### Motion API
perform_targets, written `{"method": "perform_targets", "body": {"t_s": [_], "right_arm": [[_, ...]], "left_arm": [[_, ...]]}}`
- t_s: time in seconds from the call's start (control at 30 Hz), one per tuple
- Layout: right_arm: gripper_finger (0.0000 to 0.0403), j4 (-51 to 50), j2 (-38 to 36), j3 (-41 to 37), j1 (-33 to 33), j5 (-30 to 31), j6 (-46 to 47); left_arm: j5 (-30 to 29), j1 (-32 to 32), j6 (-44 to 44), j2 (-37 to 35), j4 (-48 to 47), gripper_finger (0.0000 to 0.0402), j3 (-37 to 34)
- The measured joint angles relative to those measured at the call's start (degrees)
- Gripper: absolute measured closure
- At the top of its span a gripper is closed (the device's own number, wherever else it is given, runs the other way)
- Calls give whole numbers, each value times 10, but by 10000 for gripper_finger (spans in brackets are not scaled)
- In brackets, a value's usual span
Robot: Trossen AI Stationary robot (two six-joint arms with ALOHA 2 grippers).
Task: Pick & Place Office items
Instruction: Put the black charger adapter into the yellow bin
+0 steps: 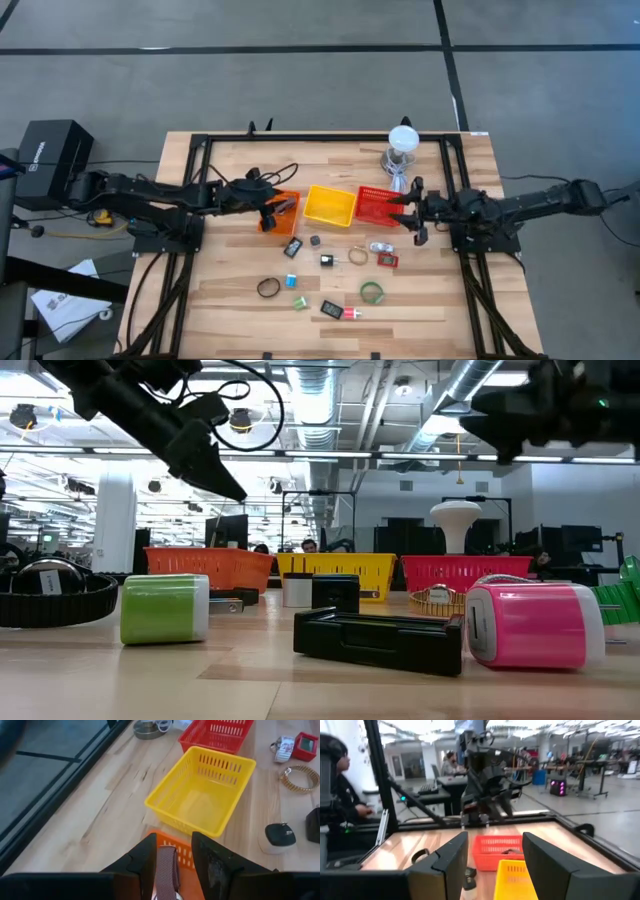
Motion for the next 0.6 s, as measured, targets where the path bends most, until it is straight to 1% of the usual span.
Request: {"method": "perform_targets", "body": {"t_s": [0.23, 0.37, 0.47, 0.53, 0.6], "right_arm": [[223, -19, 200, 117, 24, 0, -3], [223, -67, 300, 185, 24, 0, -16], [223, -114, 359, 235, 23, -1, -16], [223, -136, 395, 268, 23, -14, -15], [223, -149, 428, 300, 23, -47, -16]], "left_arm": [[0, 0, 1, 0, 4, 285, 0], [0, 0, 1, 0, 7, 289, 0], [0, 0, 1, 0, 8, 290, 0], [0, 0, 1, 0, 8, 290, 0], [0, 0, 1, 0, 9, 290, 0]]}}
